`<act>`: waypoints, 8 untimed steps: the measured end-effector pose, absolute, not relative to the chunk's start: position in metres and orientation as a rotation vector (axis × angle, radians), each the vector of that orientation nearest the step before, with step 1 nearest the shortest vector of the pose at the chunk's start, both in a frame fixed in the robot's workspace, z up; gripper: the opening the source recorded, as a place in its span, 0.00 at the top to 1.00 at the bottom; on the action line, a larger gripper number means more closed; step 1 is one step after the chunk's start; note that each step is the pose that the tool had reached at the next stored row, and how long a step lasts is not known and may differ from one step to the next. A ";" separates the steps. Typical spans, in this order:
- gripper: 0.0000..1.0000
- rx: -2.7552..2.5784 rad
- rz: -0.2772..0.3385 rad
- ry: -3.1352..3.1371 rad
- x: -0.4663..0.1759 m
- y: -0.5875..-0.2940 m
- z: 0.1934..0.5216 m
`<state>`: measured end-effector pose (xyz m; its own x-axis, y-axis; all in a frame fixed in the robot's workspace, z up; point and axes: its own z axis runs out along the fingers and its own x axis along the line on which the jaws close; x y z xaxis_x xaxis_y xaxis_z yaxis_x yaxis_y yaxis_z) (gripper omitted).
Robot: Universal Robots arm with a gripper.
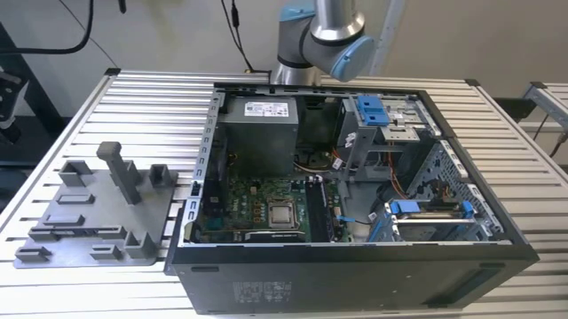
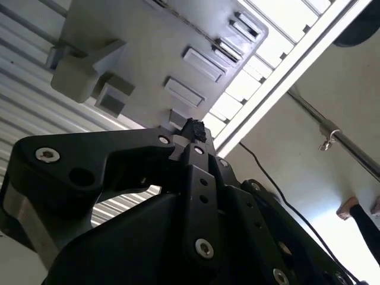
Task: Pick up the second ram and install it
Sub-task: 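Reach for the second ram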
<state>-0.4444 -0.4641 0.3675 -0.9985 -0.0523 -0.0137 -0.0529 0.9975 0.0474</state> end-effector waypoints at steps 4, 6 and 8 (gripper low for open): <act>0.89 -0.115 0.075 3.127 -0.444 -0.464 0.367; 0.89 -0.132 0.075 3.126 -0.444 -0.464 0.367; 0.89 -0.146 0.075 3.126 -0.444 -0.465 0.366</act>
